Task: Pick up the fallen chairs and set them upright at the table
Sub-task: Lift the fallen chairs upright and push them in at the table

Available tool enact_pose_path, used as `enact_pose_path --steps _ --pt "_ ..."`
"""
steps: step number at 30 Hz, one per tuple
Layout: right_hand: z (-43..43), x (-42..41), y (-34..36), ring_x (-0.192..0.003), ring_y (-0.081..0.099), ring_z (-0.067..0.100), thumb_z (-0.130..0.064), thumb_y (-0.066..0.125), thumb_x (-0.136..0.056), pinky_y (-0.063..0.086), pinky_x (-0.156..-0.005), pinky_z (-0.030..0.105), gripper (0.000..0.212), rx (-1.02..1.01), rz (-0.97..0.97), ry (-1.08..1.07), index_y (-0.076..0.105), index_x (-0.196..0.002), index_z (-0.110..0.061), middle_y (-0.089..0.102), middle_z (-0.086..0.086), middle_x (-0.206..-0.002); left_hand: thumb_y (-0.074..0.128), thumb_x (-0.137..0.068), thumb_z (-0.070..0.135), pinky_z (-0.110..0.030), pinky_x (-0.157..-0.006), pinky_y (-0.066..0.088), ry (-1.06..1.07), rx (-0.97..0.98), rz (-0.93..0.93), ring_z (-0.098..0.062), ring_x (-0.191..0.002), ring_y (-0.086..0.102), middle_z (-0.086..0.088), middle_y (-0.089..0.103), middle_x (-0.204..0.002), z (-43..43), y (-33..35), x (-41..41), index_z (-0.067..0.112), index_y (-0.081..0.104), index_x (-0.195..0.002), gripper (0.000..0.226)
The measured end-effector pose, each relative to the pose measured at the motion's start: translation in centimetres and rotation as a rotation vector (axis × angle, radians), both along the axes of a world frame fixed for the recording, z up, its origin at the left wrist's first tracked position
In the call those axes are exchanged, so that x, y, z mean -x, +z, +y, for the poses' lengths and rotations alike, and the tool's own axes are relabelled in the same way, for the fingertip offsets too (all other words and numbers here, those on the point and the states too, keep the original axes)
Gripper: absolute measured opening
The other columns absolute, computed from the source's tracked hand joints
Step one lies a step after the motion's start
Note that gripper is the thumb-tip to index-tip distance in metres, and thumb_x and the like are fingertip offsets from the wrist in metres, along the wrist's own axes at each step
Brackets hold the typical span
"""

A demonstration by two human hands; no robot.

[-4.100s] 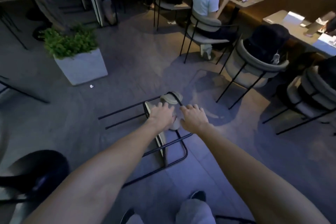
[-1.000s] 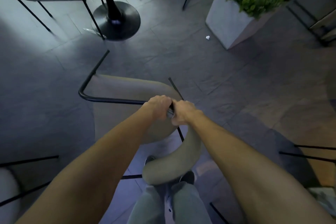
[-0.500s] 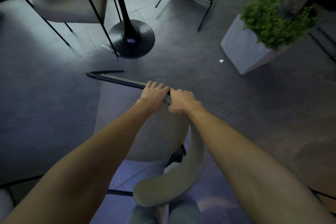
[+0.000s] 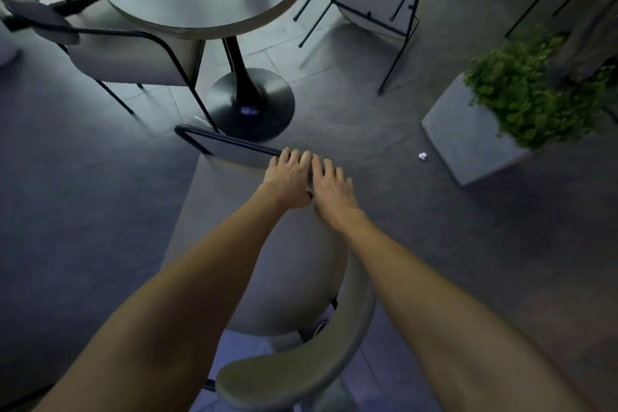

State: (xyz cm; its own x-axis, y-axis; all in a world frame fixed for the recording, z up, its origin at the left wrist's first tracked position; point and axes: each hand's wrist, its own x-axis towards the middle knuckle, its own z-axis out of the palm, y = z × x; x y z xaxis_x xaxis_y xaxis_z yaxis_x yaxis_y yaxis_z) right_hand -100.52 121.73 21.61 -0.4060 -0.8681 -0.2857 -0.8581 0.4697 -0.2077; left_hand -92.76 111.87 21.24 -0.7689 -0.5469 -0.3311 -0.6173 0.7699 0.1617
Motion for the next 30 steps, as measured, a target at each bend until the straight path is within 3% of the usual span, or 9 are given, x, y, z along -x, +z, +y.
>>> enact_pose_path --steps 7,13,19,22,26,30 --pt "-4.6 3.2 -1.3 -0.135 0.036 0.040 -0.016 0.063 -0.091 0.034 -0.106 0.052 0.095 -0.059 0.039 -0.014 -0.002 -0.159 -0.014 0.020 0.018 -0.159 0.069 -0.072 0.048 -0.050 -0.107 0.036 0.003 -0.004 -0.058 -0.038 -0.137 0.030 -0.014 0.033 -0.145 -5.4 -1.9 3.7 0.015 0.019 -0.150 0.098" --pt "-7.6 5.4 -2.7 -0.140 0.029 0.039 -0.021 0.058 -0.096 0.031 -0.108 0.053 0.091 -0.106 0.031 -0.016 -0.007 -0.159 -0.017 0.010 0.014 -0.163 0.071 -0.072 0.047 -0.051 -0.104 0.039 0.008 -0.028 -0.101 -0.038 -0.135 0.034 -0.014 0.035 -0.144 -8.9 -3.3 6.7 0.014 0.023 -0.146 0.093" --pt "-7.9 5.5 -2.4 -0.141 0.027 0.040 -0.015 0.062 -0.091 0.031 -0.109 0.054 0.096 -0.140 0.041 -0.007 -0.005 -0.159 -0.016 0.011 0.015 -0.163 0.065 -0.079 0.043 -0.051 -0.098 0.044 0.072 -0.071 0.009 -0.038 -0.131 0.038 -0.014 0.031 -0.146 -8.0 -3.7 6.0 0.017 0.019 -0.150 0.088" --pt "-7.8 5.5 -1.1 -0.141 0.028 0.039 -0.014 0.065 -0.088 0.033 -0.110 0.053 0.094 -0.145 0.061 0.071 0.004 -0.159 -0.014 0.014 0.016 -0.162 0.058 -0.086 0.044 -0.051 -0.100 0.042 0.126 -0.067 0.020 -0.038 -0.135 0.035 -0.015 0.024 -0.154 -6.7 -2.4 4.9 0.018 0.011 -0.156 0.088" --pt "-6.5 5.3 1.0 -0.138 0.032 0.037 -0.017 0.065 -0.085 0.036 -0.109 0.050 0.082 -0.147 0.126 0.255 0.021 -0.154 -0.015 0.020 0.015 -0.158 0.052 -0.091 0.043 -0.050 -0.104 0.039 0.252 -0.117 0.037 -0.036 -0.137 0.035 -0.012 0.031 -0.153 -3.2 -0.2 2.9 0.014 0.013 -0.157 0.081" --pt "-4.1 5.4 3.1 -0.143 0.028 0.037 -0.022 0.064 -0.090 0.033 -0.112 0.051 0.080 -0.218 0.171 0.464 0.019 -0.156 -0.017 0.016 0.014 -0.162 0.049 -0.094 0.048 -0.049 -0.107 0.037 0.392 -0.161 0.044 -0.035 -0.137 0.036 -0.012 0.033 -0.153 1.5 1.6 0.8 0.016 0.013 -0.157 0.080"
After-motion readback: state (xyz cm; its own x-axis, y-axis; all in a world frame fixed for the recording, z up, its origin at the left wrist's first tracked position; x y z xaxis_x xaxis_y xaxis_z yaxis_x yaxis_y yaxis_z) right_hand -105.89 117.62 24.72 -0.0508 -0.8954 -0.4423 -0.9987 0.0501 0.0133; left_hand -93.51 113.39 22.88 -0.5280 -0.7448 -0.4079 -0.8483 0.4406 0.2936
